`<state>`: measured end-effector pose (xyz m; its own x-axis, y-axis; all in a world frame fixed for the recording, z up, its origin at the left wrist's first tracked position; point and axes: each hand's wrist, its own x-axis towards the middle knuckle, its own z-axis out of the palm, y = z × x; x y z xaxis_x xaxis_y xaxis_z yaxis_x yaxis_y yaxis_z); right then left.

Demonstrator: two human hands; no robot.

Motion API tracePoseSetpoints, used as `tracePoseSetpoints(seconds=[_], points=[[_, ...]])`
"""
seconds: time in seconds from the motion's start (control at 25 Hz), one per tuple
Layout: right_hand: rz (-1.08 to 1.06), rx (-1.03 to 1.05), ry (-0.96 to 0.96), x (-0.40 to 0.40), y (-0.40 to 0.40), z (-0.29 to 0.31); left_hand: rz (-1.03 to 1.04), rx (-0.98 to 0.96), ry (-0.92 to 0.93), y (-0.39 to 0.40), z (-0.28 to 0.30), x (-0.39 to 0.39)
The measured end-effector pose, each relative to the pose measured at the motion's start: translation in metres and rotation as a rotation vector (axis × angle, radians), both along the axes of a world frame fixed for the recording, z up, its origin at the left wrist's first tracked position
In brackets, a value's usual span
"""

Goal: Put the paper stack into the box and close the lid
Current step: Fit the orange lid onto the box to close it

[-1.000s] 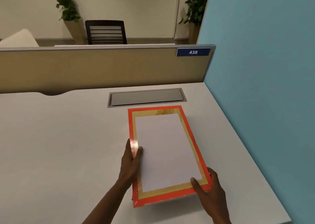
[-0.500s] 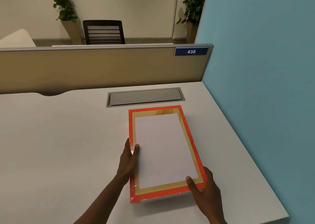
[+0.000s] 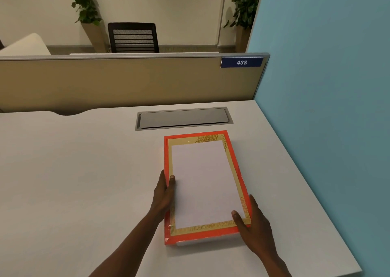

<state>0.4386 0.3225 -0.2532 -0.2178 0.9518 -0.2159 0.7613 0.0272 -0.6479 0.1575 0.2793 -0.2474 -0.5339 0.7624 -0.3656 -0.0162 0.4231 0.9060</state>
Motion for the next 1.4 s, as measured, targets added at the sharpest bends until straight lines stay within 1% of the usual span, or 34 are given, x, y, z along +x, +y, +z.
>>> tracePoseSetpoints(seconds=[0.16, 0.36, 0.6, 0.88, 1.12, 1.24, 1.4], points=[[0.095, 0.026, -0.087, -0.007, 0.025, 0.002, -0.008, -0.015, 0.02, 0.002, -0.003, 0.001], [0.135, 0.067, -0.141, -0.012, 0.04, -0.002, 0.051, 0.001, 0.137, 0.001, -0.013, 0.005], [0.137, 0.139, -0.169, -0.013, 0.036, -0.013, 0.023, 0.02, 0.126, 0.0, -0.021, 0.001], [0.155, 0.143, -0.222, -0.013, 0.04, -0.011, -0.036, -0.037, 0.227, 0.004, -0.019, 0.001], [0.13, 0.158, -0.306, -0.017, 0.04, -0.006, -0.064, -0.062, 0.267, 0.003, -0.02, -0.004], [0.096, 0.328, -0.336, -0.031, 0.045, 0.008, -0.082, -0.066, 0.31, 0.004, -0.022, -0.011], [0.223, 0.526, -0.265, -0.083, 0.067, 0.05, -0.117, -0.053, 0.381, 0.009, -0.007, -0.033]])
